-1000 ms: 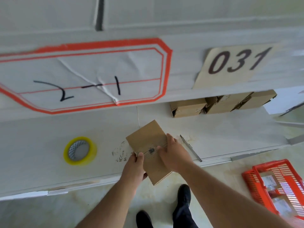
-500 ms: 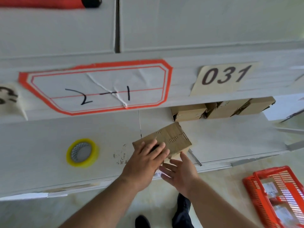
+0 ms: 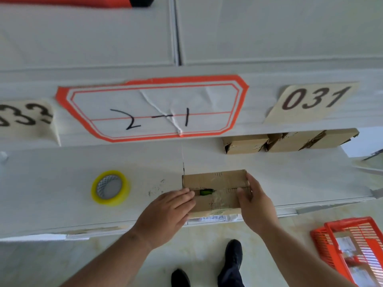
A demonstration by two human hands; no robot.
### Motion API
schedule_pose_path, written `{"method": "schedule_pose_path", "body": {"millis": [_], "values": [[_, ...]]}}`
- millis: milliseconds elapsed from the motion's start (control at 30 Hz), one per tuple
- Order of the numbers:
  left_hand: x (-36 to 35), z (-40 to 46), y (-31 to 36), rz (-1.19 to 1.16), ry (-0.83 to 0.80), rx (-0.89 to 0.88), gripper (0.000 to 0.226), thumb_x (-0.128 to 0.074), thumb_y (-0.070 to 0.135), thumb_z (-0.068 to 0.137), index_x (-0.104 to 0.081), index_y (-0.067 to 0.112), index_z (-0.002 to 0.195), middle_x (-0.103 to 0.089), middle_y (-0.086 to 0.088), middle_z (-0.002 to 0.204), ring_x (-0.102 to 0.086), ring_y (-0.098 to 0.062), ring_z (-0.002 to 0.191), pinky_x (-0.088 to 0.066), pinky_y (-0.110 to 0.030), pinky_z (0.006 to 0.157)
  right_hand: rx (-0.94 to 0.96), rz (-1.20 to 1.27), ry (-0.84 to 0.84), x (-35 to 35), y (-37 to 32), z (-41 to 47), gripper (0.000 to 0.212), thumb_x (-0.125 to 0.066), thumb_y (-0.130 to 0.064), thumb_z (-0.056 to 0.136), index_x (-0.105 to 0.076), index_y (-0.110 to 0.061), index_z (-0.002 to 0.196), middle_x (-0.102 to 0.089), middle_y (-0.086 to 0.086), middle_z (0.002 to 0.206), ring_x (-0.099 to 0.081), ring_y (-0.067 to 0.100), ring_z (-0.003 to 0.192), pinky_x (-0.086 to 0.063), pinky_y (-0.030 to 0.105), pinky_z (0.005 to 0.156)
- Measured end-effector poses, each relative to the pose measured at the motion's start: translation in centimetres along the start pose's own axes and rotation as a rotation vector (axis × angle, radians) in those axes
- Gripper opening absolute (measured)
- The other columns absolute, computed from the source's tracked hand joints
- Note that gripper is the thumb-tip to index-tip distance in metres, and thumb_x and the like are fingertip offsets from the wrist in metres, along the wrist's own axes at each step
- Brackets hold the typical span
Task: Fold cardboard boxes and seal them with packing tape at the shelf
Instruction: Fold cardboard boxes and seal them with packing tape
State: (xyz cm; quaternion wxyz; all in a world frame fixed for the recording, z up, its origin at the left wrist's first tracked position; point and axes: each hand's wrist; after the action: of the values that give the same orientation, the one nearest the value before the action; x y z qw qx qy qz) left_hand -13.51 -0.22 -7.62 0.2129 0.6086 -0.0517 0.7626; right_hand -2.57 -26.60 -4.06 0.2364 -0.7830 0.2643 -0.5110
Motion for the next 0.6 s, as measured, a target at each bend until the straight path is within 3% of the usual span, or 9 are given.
{"method": "schedule_pose_path", "body": {"millis": [100, 167, 267, 367, 400, 467, 533, 600], "values": [[0.6, -1.8, -1.2, -0.055, 0.012, 0.062, 0.034, -0.059, 0.033, 0.100, -0.070, 0.020, 0.129, -0.062, 0.004, 0.143, -0.058, -0.014, 0.130, -0.049, -0.034, 0.106, 0.000, 0.025, 0.017, 0.2, 0.0, 0.3, 0.051, -0.049, -0.037, 0.107, -0.034, -0.042, 0.155, -0.067, -0.008, 0.108, -0.064, 0.011, 0.085, -0.046, 0.026, 0.057], [1.2, -2.8, -2.3, -0.096, 0.024, 0.175, 0.031, -0.059, 0.037, 0.099, -0.070, 0.022, 0.124, -0.065, 0.006, 0.134, -0.063, -0.015, 0.121, -0.053, -0.033, 0.099, -0.010, 0.073, 0.032, -0.2, -0.3, 0.4, 0.047, -0.053, -0.033, 0.106, -0.043, -0.036, 0.152, -0.067, -0.011, 0.113, -0.066, 0.015, 0.095, -0.043, 0.022, 0.061], [1.6, -4.1, -4.1, -0.197, 0.084, 0.519, 0.036, -0.057, 0.046, 0.096, -0.071, 0.023, 0.120, -0.072, 0.008, 0.118, -0.068, -0.013, 0.106, -0.055, -0.028, 0.088, -0.043, 0.118, 0.018, -1.1, -0.8, 0.5, 0.044, -0.055, -0.033, 0.106, -0.048, -0.030, 0.149, -0.068, -0.009, 0.122, -0.062, 0.015, 0.101, -0.044, 0.026, 0.070], [0.9, -5.8, -7.6, -0.173, 0.135, 0.891, 0.033, -0.070, 0.026, 0.094, -0.070, 0.011, 0.123, -0.071, -0.010, 0.123, -0.066, -0.030, 0.115, -0.054, -0.039, 0.094, -0.028, 0.078, 0.006, -1.2, -0.5, 0.6, 0.038, -0.051, -0.037, 0.106, -0.053, -0.035, 0.145, -0.070, -0.008, 0.116, -0.062, 0.013, 0.095, -0.044, 0.022, 0.066], [0.8, -6.5, -9.1, -0.116, 0.080, 0.981, 0.038, -0.073, 0.019, 0.091, -0.067, 0.006, 0.127, -0.067, -0.017, 0.129, -0.063, -0.037, 0.120, -0.053, -0.046, 0.097, -0.021, 0.079, -0.008, -1.0, -0.4, 0.6, 0.039, -0.050, -0.039, 0.106, -0.054, -0.035, 0.145, -0.070, -0.008, 0.118, -0.062, 0.012, 0.097, -0.044, 0.022, 0.068], [0.8, -8.0, -12.3, 0.009, -0.173, 1.128, 0.054, -0.072, 0.026, 0.090, -0.056, 0.009, 0.140, -0.058, -0.017, 0.142, -0.057, -0.041, 0.127, -0.051, -0.049, 0.099, -0.025, 0.101, -0.009, -0.6, -0.4, 0.3, 0.044, -0.050, -0.043, 0.106, -0.052, -0.031, 0.148, -0.067, -0.006, 0.128, -0.061, 0.012, 0.109, -0.045, 0.028, 0.083], [1.0, -8.7, -13.8, 0.118, -0.489, 1.173, 0.055, -0.064, 0.039, 0.093, -0.050, 0.025, 0.143, -0.056, -0.005, 0.145, -0.056, -0.030, 0.129, -0.048, -0.042, 0.097, -0.046, 0.100, 0.038, -0.2, -0.1, 0.0, 0.050, -0.052, -0.044, 0.105, -0.049, -0.025, 0.151, -0.063, -0.004, 0.138, -0.058, 0.016, 0.123, -0.042, 0.033, 0.095], [0.6, -8.7, -14.1, 0.214, -0.598, 1.102, 0.043, -0.056, 0.034, 0.096, -0.054, 0.030, 0.138, -0.059, 0.002, 0.141, -0.057, -0.023, 0.126, -0.043, -0.038, 0.093, -0.050, 0.085, 0.089, 0.4, 0.3, -0.5, 0.050, -0.055, -0.044, 0.104, -0.050, -0.025, 0.150, -0.061, -0.005, 0.143, -0.057, 0.018, 0.130, -0.043, 0.036, 0.099]]}}
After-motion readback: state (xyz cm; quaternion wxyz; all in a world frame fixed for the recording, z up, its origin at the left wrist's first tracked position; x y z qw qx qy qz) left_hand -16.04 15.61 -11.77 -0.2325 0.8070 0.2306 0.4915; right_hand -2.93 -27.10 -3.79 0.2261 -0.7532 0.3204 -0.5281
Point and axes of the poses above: each hand's wrist, its own z-axis towards the middle knuckle, its own x-axis out of the back of the hand, y = z × x
